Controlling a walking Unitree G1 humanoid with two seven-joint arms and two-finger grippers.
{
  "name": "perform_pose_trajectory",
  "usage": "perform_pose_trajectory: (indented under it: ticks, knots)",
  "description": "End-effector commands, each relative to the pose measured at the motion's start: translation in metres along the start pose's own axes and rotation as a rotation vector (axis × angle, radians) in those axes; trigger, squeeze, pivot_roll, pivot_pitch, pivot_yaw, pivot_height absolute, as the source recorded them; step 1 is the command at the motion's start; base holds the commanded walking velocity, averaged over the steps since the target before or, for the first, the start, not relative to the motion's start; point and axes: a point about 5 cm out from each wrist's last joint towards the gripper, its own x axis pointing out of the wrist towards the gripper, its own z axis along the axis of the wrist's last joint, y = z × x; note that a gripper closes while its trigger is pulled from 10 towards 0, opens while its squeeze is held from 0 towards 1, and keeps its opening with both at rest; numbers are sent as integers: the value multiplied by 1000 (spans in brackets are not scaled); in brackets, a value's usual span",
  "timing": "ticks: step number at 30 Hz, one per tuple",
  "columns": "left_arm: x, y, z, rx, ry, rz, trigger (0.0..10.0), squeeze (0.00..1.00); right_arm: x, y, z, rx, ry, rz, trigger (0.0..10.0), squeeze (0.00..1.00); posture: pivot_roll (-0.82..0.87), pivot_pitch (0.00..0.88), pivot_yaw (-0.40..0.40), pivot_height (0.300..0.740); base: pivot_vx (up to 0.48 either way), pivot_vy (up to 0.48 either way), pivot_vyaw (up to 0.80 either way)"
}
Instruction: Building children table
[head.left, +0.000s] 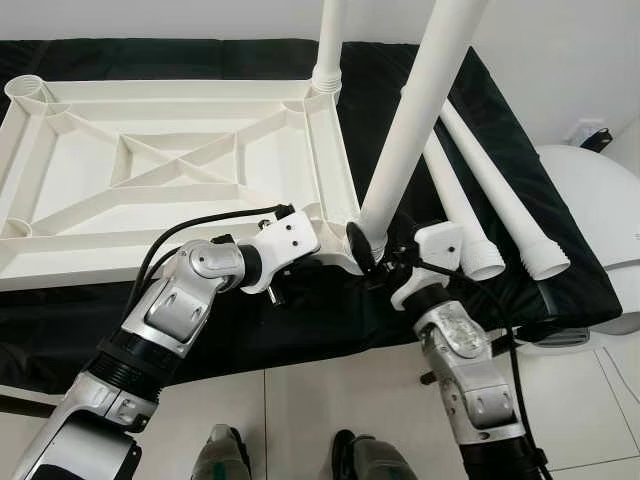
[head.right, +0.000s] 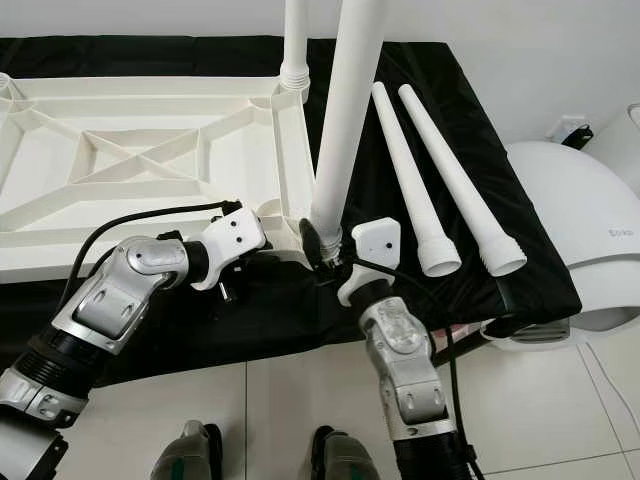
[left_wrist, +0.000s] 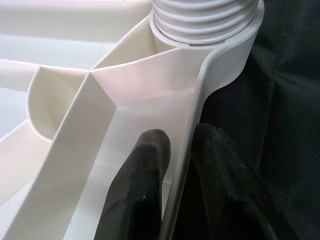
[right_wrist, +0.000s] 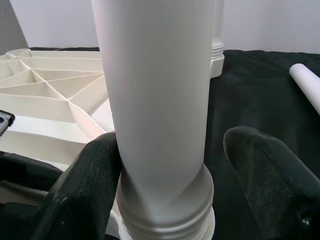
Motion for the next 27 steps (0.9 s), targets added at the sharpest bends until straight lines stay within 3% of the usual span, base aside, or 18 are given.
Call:
perform_pose_trajectory:
  ticks: [1, 6, 7, 8, 9, 13, 14, 18, 19, 20, 24, 25, 27]
  knots:
    - [2, -1, 17, 55, -64, -25, 10000, 0, -1, -6, 0, 2, 1, 14, 10000, 0, 11, 190, -40, 740, 0, 0, 0]
    - [2, -1, 17, 56, -64, -25, 10000, 0, -1, -9, 0, -1, 5, 34, 10000, 0, 11, 190, -39, 740, 0, 0, 0]
    - [2, -1, 17, 56, -63, -24, 10000, 0, 0, -10, 0, -1, 10, 51, 10000, 494, 13, 190, -39, 740, 0, 0, 0]
    - [1, -1, 17, 57, -63, -24, 10000, 0, 0, -11, -1, 3, 12, 63, 10000, 494, 14, 189, -39, 740, 0, 0, 0]
    - [1, -1, 17, 57, -63, -23, 10000, 0, 0, -13, -1, 1, 14, 72, 10000, 1000, 15, 190, -40, 740, 0, 0, 0]
    - [1, 0, 17, 58, -63, -22, 10000, 0, 1, -14, 0, -2, 14, 78, 10000, 1000, 16, 190, -40, 740, 0, 0, 0]
    - [1, 0, 17, 58, -62, -21, 10000, 0, 2, -15, -1, -7, 16, 89, 10000, 0, 17, 188, -41, 740, 0, 0, 0]
    - [1, 0, 17, 59, -61, -20, 10000, 0, 3, -17, -1, -5, 20, 112, 10000, 0, 17, 188, -41, 740, 0, 0, 0]
    - [1, 0, 17, 59, -61, -20, 10000, 0, 3, -17, -2, -2, 21, 120, 10000, 718, 18, 186, -40, 740, 0, 0, 0]
    - [0, 0, 17, 60, -61, -19, 10000, 0, 3, -18, -2, 0, 22, 128, 10000, 1000, 18, 186, -40, 740, 0, 0, 0]
    - [0, 1, 18, 61, -61, -19, 10000, 0, 4, -20, -2, 1, 22, 143, 10000, 1000, 19, 184, -39, 740, 0, 0, 0]
    - [0, 1, 17, 62, -61, -20, 10000, 0, 4, -20, -2, 5, 27, 174, 10000, 184, 19, 182, -38, 740, 0, 0, 0]
    - [0, 1, 17, 63, -60, -20, 10000, 0, 4, -21, -3, 9, 30, 196, 10000, 184, 19, 182, -38, 740, 0, 0, 0]
